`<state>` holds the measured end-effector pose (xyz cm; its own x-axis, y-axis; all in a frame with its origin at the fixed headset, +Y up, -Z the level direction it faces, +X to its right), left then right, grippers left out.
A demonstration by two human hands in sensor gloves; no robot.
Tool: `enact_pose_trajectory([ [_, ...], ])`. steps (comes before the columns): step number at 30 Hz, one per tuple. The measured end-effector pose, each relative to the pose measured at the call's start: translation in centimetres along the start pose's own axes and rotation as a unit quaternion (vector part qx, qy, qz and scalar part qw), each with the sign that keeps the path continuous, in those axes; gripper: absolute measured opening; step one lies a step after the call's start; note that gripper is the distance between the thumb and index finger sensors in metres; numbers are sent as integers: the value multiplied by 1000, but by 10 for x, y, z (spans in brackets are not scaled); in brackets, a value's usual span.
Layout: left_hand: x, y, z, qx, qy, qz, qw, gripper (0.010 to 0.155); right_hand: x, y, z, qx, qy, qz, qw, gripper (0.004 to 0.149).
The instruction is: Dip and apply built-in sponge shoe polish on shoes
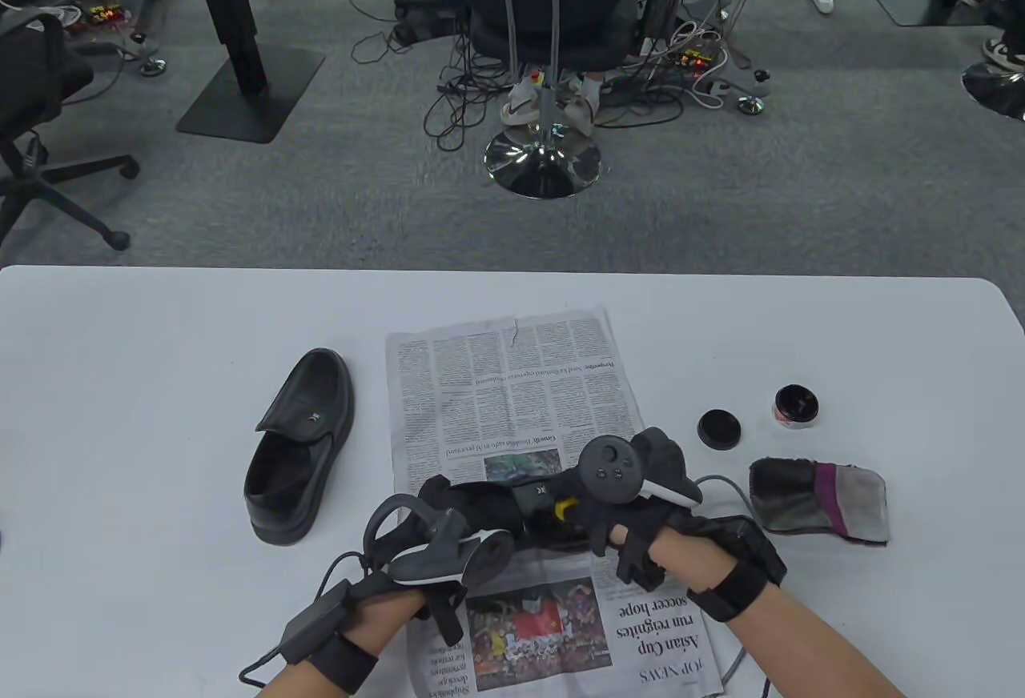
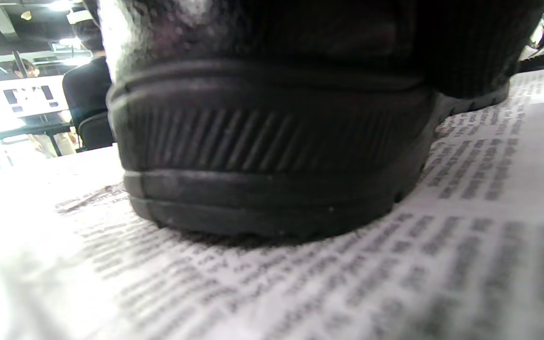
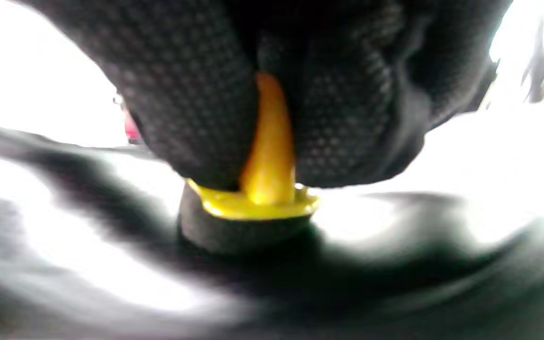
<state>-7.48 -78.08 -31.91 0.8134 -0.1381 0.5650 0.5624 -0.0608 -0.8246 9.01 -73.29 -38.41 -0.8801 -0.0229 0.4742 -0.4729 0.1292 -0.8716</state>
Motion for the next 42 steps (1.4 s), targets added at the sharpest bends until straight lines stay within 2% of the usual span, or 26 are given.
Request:
enact_pose_trajectory([
  [1,1,0,0,3,6,-1,1000,32,2,0,4,0,-83,-7,996,44],
  [3,1,0,0,2,7,0,1000,32,17,-11,2,21,9,-38,999,44],
  [5,0,-1,0,2,5,-3,1000,32,26,-13,-3,81,164,-83,980,44],
  [6,0,-1,0,3,6,-4,1000,32,24,-11,-3,97,191,-77,974,44],
  [8,0,-1,0,5,5,-7,1000,32,11,-3,-2,50,91,-24,994,43],
  [10,0,-1,0,8,4,-5,1000,32,6,2,4,11,-42,-8,999,44],
  [14,0,-1,0,0,6,1,1000,32,25,-8,-4,92,139,-76,983,44],
  [15,0,-1,0,3,5,-1,1000,32,20,-9,-5,108,167,-54,979,44],
  [16,0,-1,0,3,4,-2,1000,32,12,-7,-6,91,126,-13,988,43],
  [18,0,0,0,1,3,-1,1000,32,-3,2,-2,33,-62,17,997,44],
  [19,0,0,0,2,3,-1,1000,32,-4,3,1,54,-102,13,993,45],
  [21,0,0,-1,0,4,0,1000,32,2,-3,0,82,38,-15,996,44],
  [23,-1,-1,-1,2,1,-1,1000,32,10,-5,2,152,212,-69,963,44],
  [24,-1,-1,-1,2,2,-2,1000,32,7,-5,2,154,224,-26,962,44],
  [25,0,0,-1,2,1,-4,1000,32,3,-4,0,129,182,-6,975,43],
  [26,0,0,-1,3,1,-5,1000,32,-2,2,-2,76,72,-3,994,43],
  [28,0,0,-1,4,1,-4,1000,32,-2,3,0,50,-27,6,998,44],
  [30,0,-1,-1,3,4,-2,1000,32,8,-2,1,93,66,-22,993,44],
  [32,-1,-1,0,0,1,-1,1000,32,10,-3,0,152,171,-42,973,44],
  [34,0,0,0,0,2,-2,1000,32,1,-2,-6,116,96,7,989,43],
  [35,0,0,-1,-1,0,-1,1000,32,-3,1,-7,66,-20,24,997,43],
  [36,0,0,-1,-1,3,-1,1000,32,-2,2,-3,77,-106,8,991,44],
  [37,0,0,-1,-1,4,-1,1000,32,1,0,-1,119,-91,-20,989,44],
  [38,0,-1,0,-1,6,-5,1000,32,6,-5,-2,130,5,-26,991,44],
  [40,0,-1,1,7,5,-9,1000,32,7,-6,-3,181,95,-38,978,44],
  [42,0,0,1,9,9,-7,1000,32,-4,-2,-9,111,-19,14,994,44],
])
Point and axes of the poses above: the tracker on the back of each hand, its own x axis roughly to the thumb side, its own y axis roughly from the wrist to the fingertips, z = x × y, the point moved 3 cm from there along y, roughly from the wrist to the fingertips, and after that the axes turned 4 degrees about -y, right-handed, at the moved point
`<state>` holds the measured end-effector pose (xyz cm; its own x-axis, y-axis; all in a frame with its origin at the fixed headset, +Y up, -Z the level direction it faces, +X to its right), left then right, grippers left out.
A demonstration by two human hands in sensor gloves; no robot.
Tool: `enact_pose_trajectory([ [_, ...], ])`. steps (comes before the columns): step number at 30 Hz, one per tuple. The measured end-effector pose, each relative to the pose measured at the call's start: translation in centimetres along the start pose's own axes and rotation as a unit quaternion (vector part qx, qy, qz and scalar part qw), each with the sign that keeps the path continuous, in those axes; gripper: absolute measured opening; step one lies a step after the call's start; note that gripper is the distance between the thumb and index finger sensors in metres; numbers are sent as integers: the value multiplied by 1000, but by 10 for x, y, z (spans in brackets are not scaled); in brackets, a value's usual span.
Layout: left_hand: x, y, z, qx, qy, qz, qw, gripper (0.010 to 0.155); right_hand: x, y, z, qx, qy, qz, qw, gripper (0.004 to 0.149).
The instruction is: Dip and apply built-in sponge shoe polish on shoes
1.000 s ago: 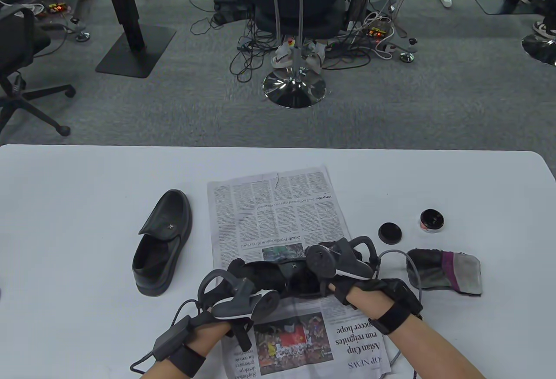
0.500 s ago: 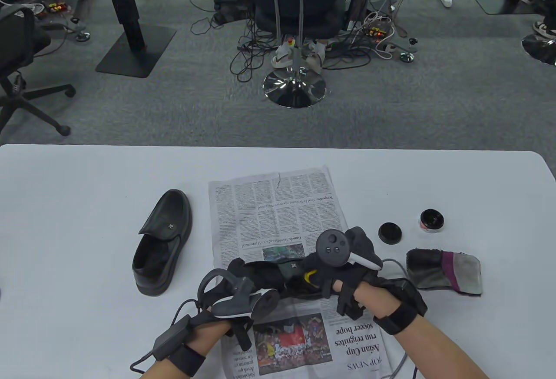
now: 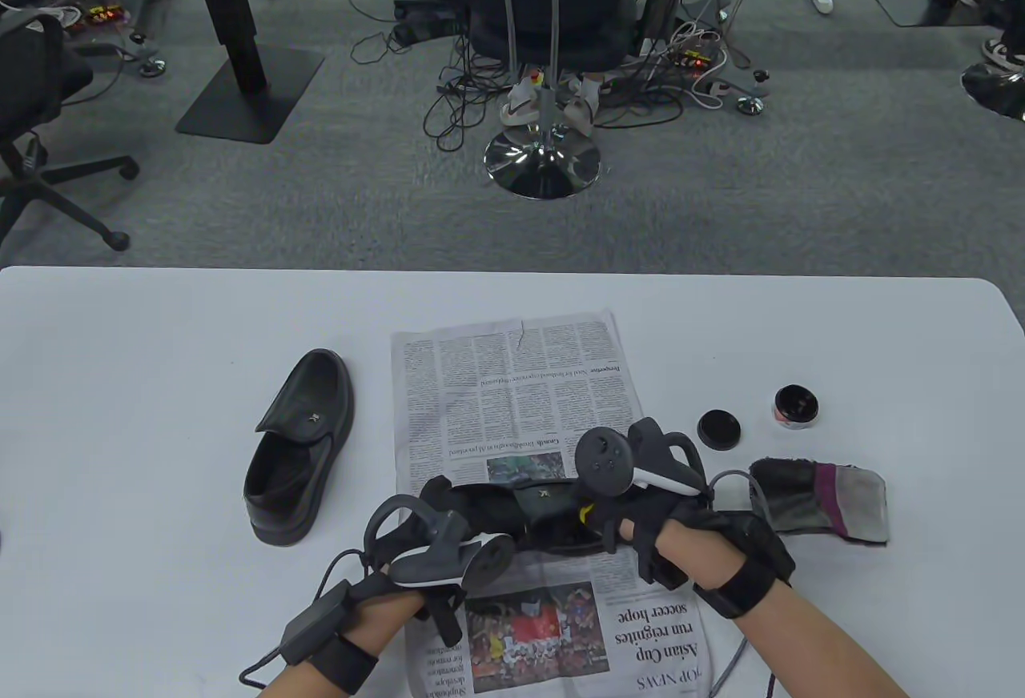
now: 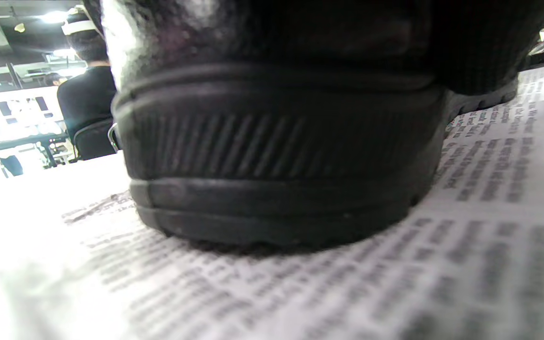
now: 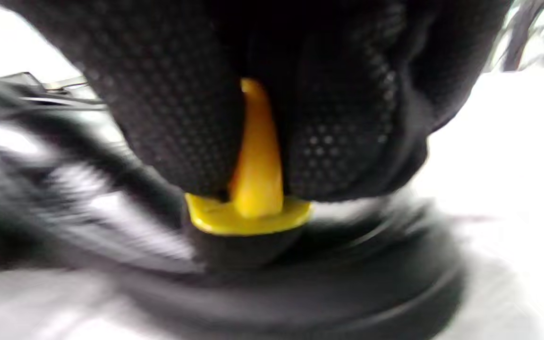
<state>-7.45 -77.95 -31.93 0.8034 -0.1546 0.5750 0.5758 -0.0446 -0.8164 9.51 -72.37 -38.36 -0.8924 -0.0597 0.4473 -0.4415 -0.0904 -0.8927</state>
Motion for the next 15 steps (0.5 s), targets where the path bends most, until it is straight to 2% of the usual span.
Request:
enact_pose_trajectory([
  [1,0,0,0,1,-1,3,1000,32,-2,1,1,-18,-55,23,998,44],
  [2,0,0,0,1,0,3,1000,32,0,1,4,7,-91,12,996,45],
  [4,0,0,0,-2,0,-1,1000,32,9,-3,8,70,31,-37,996,45],
  [5,-1,0,0,-1,-2,-2,1000,32,7,-4,8,88,56,-28,994,45],
  [6,-1,0,0,3,-3,1,1000,32,1,-3,6,96,56,7,994,45],
  [8,-1,1,1,3,0,11,1000,33,-12,2,3,58,-36,59,996,45],
  [9,0,1,1,6,2,15,1000,32,-9,1,5,68,-49,47,995,46],
  [10,0,1,1,6,6,16,1000,32,-2,-3,6,75,-29,23,997,47],
  [11,0,1,1,7,6,15,1000,32,10,-6,8,103,19,-29,994,47],
  [12,0,0,1,9,4,15,1000,32,12,-7,10,124,42,-39,991,47],
  [13,0,1,1,8,5,16,1000,32,10,-8,11,138,76,-10,987,46],
  [14,0,1,1,5,7,19,1000,32,3,-4,7,96,26,20,995,46],
  [15,1,1,0,7,5,24,1000,33,-3,2,6,83,-16,39,996,45],
])
Point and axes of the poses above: the tracker on the back of each hand, its own x axis roughly to the thumb side, its own y axis roughly from the wrist to the fingertips, z = x × y, the point moved 3 cm from there along y, roughly from the wrist to the fingertips, and after that the axes turned 4 degrees about -y, right-handed, at the moved point
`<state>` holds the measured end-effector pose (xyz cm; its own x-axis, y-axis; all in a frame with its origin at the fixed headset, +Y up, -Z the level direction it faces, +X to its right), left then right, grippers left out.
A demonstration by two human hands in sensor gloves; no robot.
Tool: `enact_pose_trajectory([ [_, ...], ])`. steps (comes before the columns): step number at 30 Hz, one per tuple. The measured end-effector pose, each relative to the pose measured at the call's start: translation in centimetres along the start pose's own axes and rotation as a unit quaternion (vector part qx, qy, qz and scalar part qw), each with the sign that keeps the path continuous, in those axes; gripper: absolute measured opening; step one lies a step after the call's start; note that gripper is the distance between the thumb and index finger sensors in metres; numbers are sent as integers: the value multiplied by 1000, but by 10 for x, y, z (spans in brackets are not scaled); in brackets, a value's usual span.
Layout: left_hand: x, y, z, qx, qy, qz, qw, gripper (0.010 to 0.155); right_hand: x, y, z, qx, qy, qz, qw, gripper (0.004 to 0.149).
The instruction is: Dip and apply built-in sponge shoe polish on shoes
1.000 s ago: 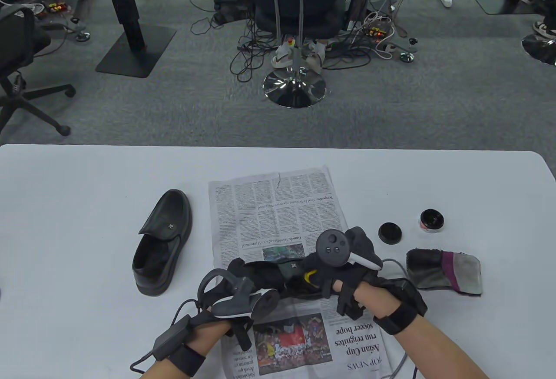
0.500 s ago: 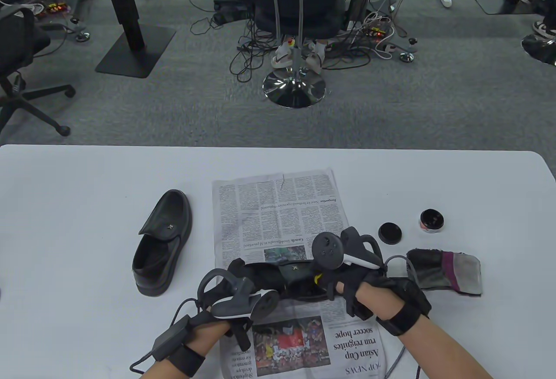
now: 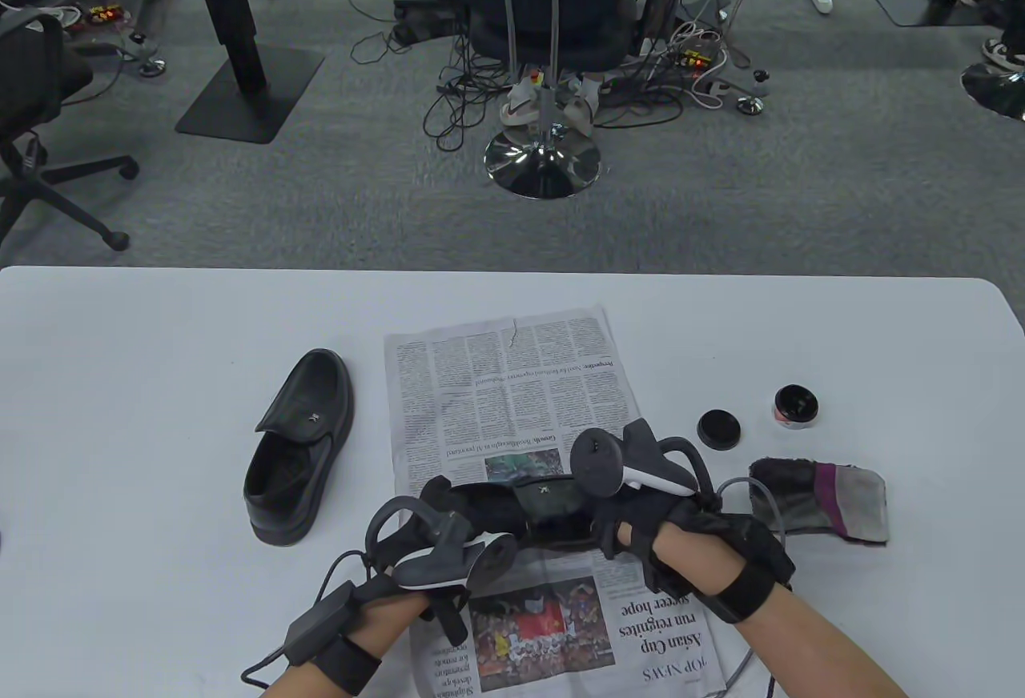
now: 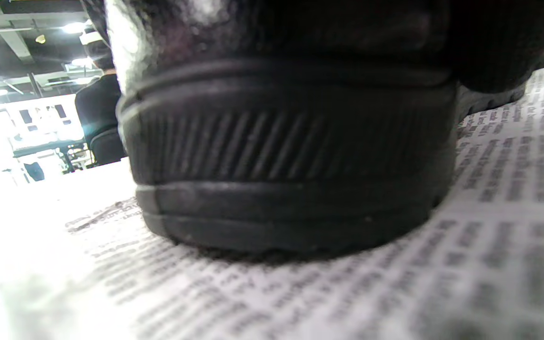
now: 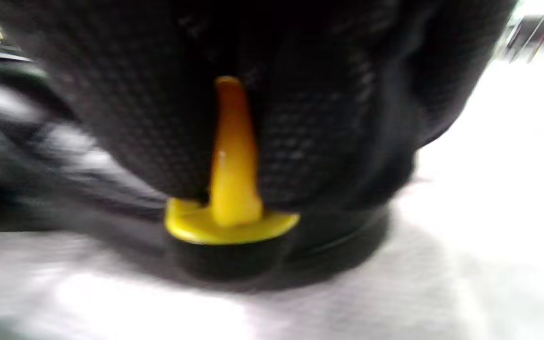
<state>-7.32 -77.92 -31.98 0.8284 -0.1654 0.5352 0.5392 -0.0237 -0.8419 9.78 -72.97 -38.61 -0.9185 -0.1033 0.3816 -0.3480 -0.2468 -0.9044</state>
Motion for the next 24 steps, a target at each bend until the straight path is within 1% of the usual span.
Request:
enact_pose_trajectory([
  [1,1,0,0,5,-2,2,1000,33,-5,1,-1,-15,-21,28,999,46],
  [2,1,1,0,2,1,2,1000,33,1,-1,0,-21,7,8,1000,45],
  [3,1,1,0,-2,0,1,1000,33,9,-6,-2,-37,22,-12,999,44],
  [4,1,0,-1,3,-3,1,1000,33,18,-10,-3,-45,53,-59,996,44],
  [5,1,0,-1,4,-4,-2,1000,33,26,-14,-3,-50,105,-106,987,44],
  [6,1,0,-1,2,-2,-3,1000,33,29,-16,-2,-61,183,-133,972,45],
  [7,1,0,-1,2,-1,-4,1000,33,28,-15,-2,-72,232,-141,960,45],
  [8,1,0,0,5,0,-4,1000,33,20,-10,0,-82,271,-124,951,43],
  [9,1,0,0,5,0,-3,1000,33,10,-5,1,-103,270,-97,952,44],
  [10,1,0,-1,5,0,-2,1000,33,5,-3,1,-134,248,-80,956,43],
  [11,1,0,-1,5,-1,-3,1000,33,2,-1,0,-180,190,-54,964,43],
  [12,1,0,-1,3,-1,-3,1000,32,7,-2,2,-174,164,-66,969,44],
  [13,1,0,-1,1,-1,-3,1000,32,12,-5,3,-162,182,-80,966,43],
  [14,1,0,-1,0,0,-3,1000,32,21,-9,3,-158,228,-113,954,43],
  [15,1,0,-1,-1,-1,-5,1000,32,26,-10,3,-134,283,-147,938,43],
  [16,0,0,-1,-1,-1,-7,1000,32,25,-9,4,-119,312,-153,930,44],
  [17,0,-1,-1,1,-3,-9,1000,32,20,-6,4,-126,323,-129,929,44],
  [18,0,-1,-1,2,-4,-8,1000,32,15,-3,2,-149,292,-112,938,44],
  [19,1,0,-1,-1,-2,-8,1000,32,11,1,1,-204,206,-84,953,44],
  [20,0,-1,-1,0,-2,-8,1000,32,11,4,2,-222,140,-74,962,45],
  [21,0,-1,-1,1,-3,-7,1000,32,16,3,4,-199,145,-90,965,44],
  [22,0,-1,-1,1,-2,-6,1000,32,21,-1,5,-180,193,-105,959,44],
  [23,0,-1,-1,0,0,-4,1000,32,29,-6,4,-161,253,-145,943,44],
  [24,0,-1,0,-1,0,-3,1000,32,33,-7,2,-135,293,-176,930,44],
])
Point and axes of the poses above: the tracker on the back of each hand, its own x axis roughly to the thumb side, its own y axis roughly from the wrist to the fingertips, z = x × y, the point moved 3 cm from there along y, roughly from the wrist to the fingertips, and after that the axes turned 4 degrees about -y, right-handed, at the moved point
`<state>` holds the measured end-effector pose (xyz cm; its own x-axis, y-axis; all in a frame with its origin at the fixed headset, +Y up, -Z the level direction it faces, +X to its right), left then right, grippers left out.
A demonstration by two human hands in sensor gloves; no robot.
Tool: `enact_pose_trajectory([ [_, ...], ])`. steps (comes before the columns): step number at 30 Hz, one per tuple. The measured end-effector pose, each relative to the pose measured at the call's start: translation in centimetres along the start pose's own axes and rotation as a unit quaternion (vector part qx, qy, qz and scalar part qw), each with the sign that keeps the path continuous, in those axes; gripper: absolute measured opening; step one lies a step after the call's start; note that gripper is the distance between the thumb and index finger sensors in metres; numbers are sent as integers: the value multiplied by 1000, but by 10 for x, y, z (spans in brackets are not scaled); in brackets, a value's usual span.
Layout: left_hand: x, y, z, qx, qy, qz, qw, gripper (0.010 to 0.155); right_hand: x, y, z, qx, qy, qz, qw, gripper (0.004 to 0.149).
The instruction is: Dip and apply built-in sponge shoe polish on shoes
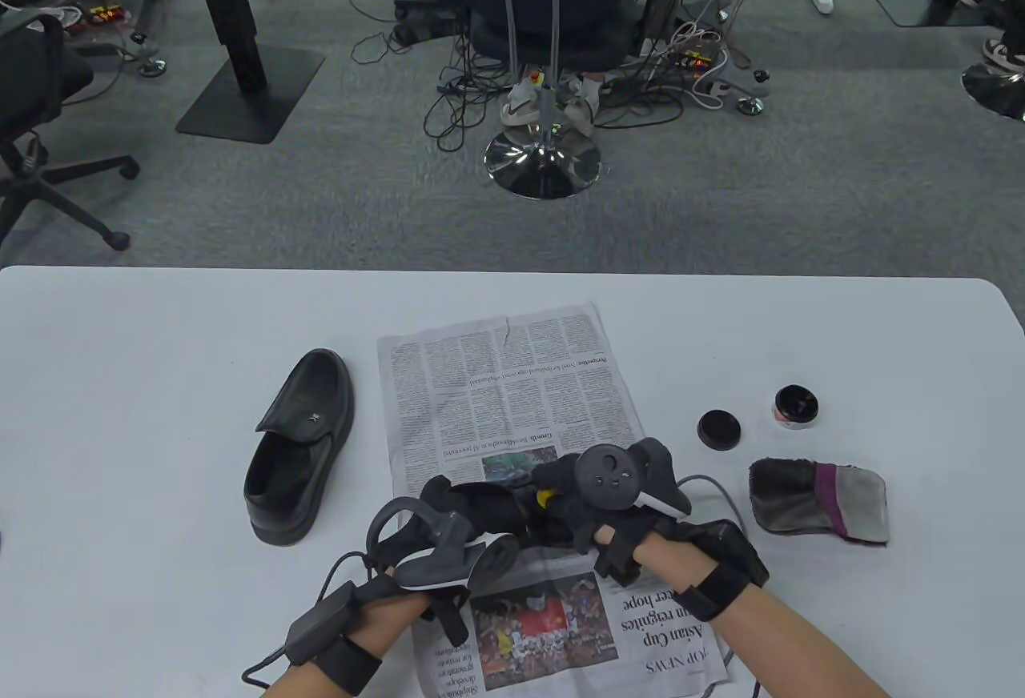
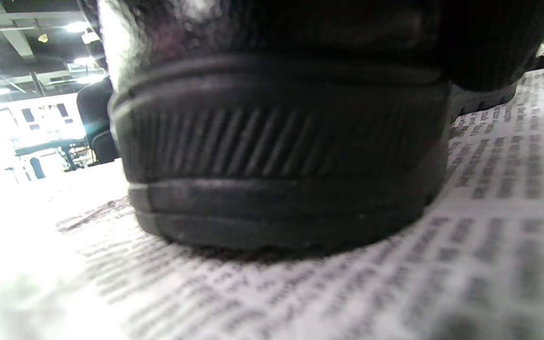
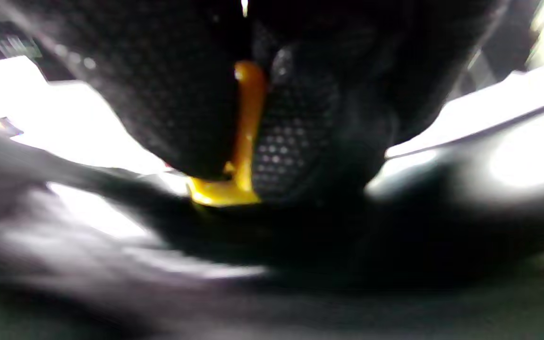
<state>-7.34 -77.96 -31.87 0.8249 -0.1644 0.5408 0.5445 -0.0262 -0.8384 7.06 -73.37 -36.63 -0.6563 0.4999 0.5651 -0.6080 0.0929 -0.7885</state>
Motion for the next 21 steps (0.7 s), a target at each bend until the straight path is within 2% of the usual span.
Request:
enact_pose_trajectory([
  [1,0,0,0,2,0,0,1000,32,0,1,-1,13,20,-2,1000,44],
  [2,0,0,1,3,1,0,1000,32,-4,2,-6,-7,-9,16,1000,43],
  [3,0,0,1,2,0,0,1000,32,-8,4,-8,-27,-50,23,998,43],
  [4,0,0,1,5,-4,0,1000,32,-15,7,-9,-62,-141,49,987,43],
  [5,0,0,1,5,-8,1,1000,32,-20,10,-7,-57,-205,64,975,44],
  [6,0,0,1,4,-8,1,1000,32,-17,9,-4,-31,-178,57,982,45],
  [8,-1,1,0,0,-9,3,1000,32,-6,5,-2,-9,-46,34,998,44],
  [9,-1,0,0,-1,-13,3,1000,32,-2,4,-1,26,27,19,999,44],
  [10,-1,0,0,0,-13,2,1000,32,-1,3,-1,36,53,12,998,44],
  [11,-1,0,0,2,-13,2,1000,32,-4,4,-5,19,24,25,999,44],
  [12,-1,1,0,1,-14,2,1000,32,-10,6,-9,-11,-57,42,997,44],
  [14,0,1,0,4,-14,3,1000,32,-18,10,-8,-45,-206,58,976,44],
  [16,-1,1,0,3,-12,4,1000,32,-10,5,-2,-23,-145,43,988,45],
  [17,-1,0,0,2,-12,2,1000,32,-3,4,-2,12,-64,21,998,44],
  [19,-2,0,0,3,-12,-1,1000,32,-4,4,-2,50,8,13,999,45],
  [21,-2,1,0,3,-16,-9,1000,32,-18,6,-11,-3,-50,60,997,44],
])
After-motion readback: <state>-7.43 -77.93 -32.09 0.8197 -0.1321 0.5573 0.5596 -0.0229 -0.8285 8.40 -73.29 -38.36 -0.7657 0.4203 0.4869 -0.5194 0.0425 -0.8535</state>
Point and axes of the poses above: the tracker on the back of each hand, its own x axis roughly to the thumb side, its own y axis roughly from the wrist to the fingertips, z = x × y, the point moved 3 cm from there along y, roughly from the wrist to the fingertips, and after that the axes turned 4 degrees about -y, right-handed, at the moved point
